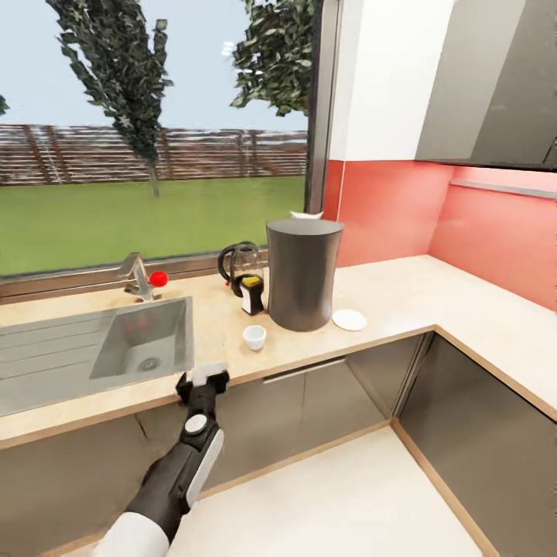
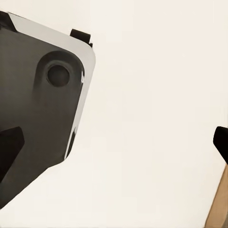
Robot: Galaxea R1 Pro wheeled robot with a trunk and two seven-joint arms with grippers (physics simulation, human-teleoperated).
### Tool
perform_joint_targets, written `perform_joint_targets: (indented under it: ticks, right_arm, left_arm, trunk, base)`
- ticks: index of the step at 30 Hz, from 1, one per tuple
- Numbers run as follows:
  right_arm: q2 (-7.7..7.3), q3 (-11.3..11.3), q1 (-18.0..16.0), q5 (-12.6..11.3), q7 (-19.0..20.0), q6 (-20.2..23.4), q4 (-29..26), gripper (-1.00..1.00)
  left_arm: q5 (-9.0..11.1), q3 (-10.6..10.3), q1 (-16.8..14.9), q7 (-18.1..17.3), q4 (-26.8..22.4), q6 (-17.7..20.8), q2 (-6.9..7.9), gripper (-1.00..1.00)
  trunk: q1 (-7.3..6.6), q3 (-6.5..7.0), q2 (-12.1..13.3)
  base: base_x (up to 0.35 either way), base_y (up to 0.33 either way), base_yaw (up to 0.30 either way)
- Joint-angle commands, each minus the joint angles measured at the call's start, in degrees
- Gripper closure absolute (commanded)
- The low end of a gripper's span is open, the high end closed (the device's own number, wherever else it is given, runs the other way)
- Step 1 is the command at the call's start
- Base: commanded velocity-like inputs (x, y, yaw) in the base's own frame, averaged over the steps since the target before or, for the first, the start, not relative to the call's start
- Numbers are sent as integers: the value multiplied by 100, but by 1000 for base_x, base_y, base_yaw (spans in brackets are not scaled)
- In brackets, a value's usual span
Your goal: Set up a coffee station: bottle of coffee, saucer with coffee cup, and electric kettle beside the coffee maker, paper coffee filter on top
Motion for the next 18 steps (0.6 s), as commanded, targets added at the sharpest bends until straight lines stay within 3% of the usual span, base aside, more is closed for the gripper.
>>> perform_joint_targets:
  ticks: [1, 5, 13, 15, 18]
  right_arm:
    - [2, -49, -3, 57, 17, 22, -9, -100]
    - [8, -52, -5, 57, 17, 18, -9, -100]
    - [105, -54, -4, 57, 17, 8, -43, -100]
    - [116, -59, -6, 57, 17, -63, -49, -100]
    - [123, -67, -4, 57, 17, -355, -52, -100]
  left_arm:
    - [56, -65, 186, 38, -97, -117, 5, -100]
    - [32, -343, 1172, 86, -480, -966, 8, -100]
    - [-253, -413, 2115, 73, -393, -1621, 19, -100]
    - [-280, -419, 2365, 54, -122, -1682, 35, -100]
    - [-290, -424, 2600, 38, 1058, -1697, 75, -100]
  trunk:
    - [0, -11, -10]
    - [0, -11, -10]
    - [0, -11, -10]
    - [0, -11, -10]
    - [0, -11, -10]
  base:
    - [-315, 0, 0]
    - [-175, 0, 0]
    - [-18, 0, 0]
    - [-1, 0, 0]
    - [0, 0, 0]
